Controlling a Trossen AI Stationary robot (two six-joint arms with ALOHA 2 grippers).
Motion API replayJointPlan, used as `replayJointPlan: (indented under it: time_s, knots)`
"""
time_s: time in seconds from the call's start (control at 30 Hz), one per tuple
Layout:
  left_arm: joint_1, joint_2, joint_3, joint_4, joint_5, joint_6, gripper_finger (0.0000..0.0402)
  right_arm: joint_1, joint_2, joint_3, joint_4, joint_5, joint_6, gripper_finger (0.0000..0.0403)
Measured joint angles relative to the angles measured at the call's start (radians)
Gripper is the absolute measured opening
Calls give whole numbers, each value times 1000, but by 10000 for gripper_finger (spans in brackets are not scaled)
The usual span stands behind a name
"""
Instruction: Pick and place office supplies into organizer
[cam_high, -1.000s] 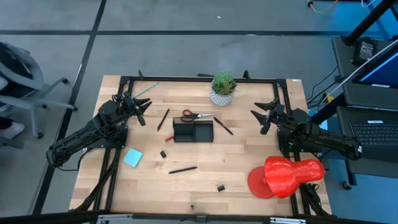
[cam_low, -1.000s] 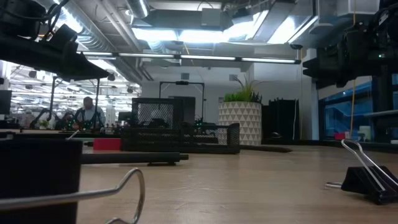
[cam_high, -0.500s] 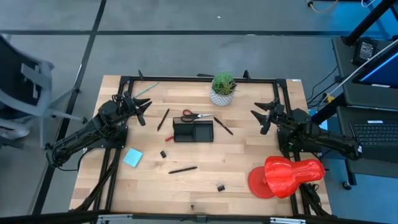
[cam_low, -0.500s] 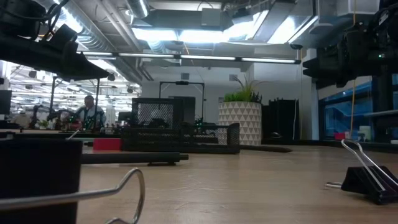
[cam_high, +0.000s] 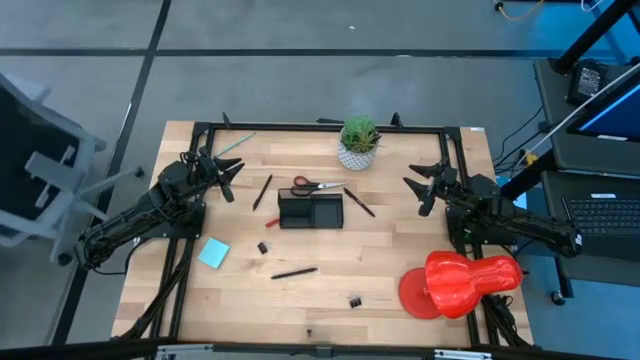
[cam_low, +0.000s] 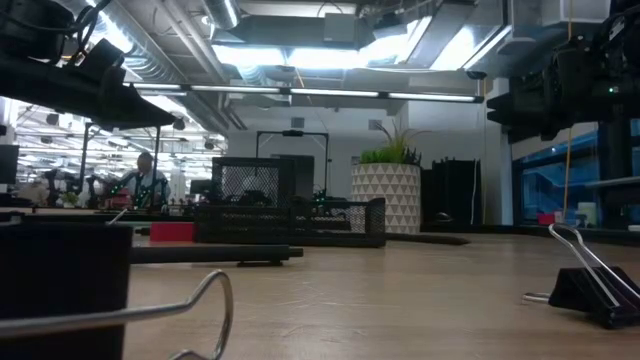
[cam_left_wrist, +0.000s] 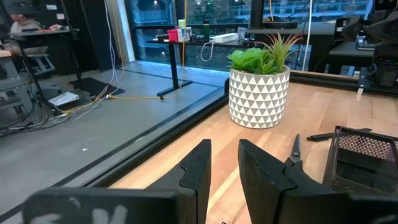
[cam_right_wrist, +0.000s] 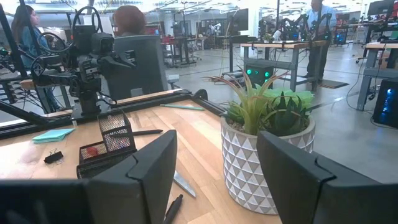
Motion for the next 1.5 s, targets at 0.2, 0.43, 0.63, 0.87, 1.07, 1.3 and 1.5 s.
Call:
replayJointPlan:
  time_s: [0.2, 0.43, 0.63, 0.87, 1.07, 1.3, 1.5]
  knots:
    - [0, 0, 0, 0, 0, 0, 75, 0, 0, 0, 0, 0, 0, 224]
    - [0, 0, 0, 0, 0, 0, 75, 0, 0, 0, 0, 0, 0, 224]
    - [0, 0, 0, 0, 0, 0, 75, 0, 0, 0, 0, 0, 0, 224]
    - [0, 0, 0, 0, 0, 0, 75, 0, 0, 0, 0, 0, 0, 224]
    - [0, 0, 0, 0, 0, 0, 75, 0, 0, 0, 0, 0, 0, 224]
    - [0, 0, 0, 0, 0, 0, 75, 0, 0, 0, 0, 0, 0, 224]
    - [0, 0, 0, 0, 0, 0, 75, 0, 0, 0, 0, 0, 0, 224]
